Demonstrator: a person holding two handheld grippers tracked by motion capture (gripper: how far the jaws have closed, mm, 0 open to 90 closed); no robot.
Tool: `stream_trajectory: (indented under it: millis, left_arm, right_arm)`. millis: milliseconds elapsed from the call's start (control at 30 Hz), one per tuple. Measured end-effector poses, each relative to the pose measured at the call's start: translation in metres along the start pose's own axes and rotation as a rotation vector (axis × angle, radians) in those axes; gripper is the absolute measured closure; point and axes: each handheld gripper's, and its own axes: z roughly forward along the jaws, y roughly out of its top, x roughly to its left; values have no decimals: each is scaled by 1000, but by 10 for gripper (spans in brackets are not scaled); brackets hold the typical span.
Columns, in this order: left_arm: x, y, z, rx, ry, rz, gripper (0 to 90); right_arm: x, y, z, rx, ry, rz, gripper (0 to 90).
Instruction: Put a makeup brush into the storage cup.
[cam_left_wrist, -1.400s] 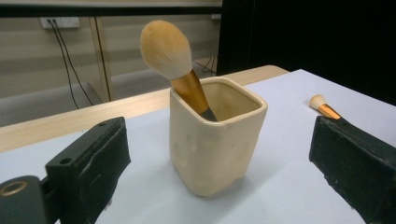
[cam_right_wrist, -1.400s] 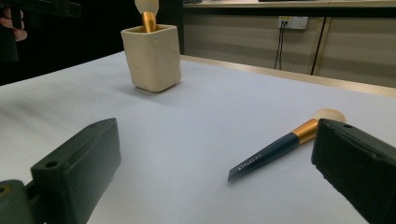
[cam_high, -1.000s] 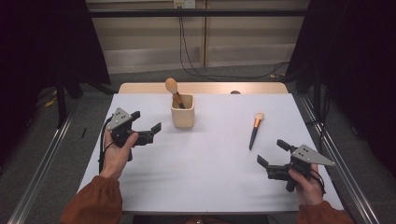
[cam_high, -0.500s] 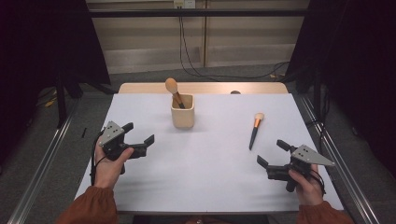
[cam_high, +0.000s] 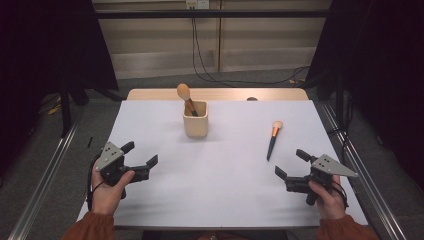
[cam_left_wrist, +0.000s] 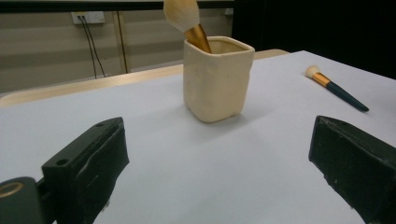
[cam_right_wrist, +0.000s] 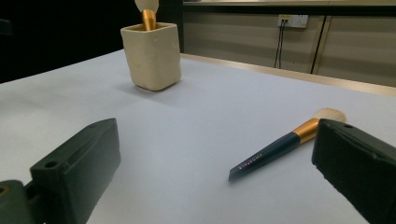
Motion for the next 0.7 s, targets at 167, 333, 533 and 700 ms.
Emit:
stream_trajectory:
  millis: [167,333,533,700]
  left_arm:
    - [-3,-3,-10,-13,9,-7,44]
    - [-6,-6,-15,-9,31,5,37]
    - [-11,-11,-21,-7,30,9,37]
    - [-13,-15,-28,-2,30,-7,37]
  right_arm:
    - [1,0,1,1,3,-5,7]
    - [0,0,0,-2,0,1,7]
    - [0,0,-2,-3,2,0,7]
    - [0,-1,-3,-4,-2,3,7]
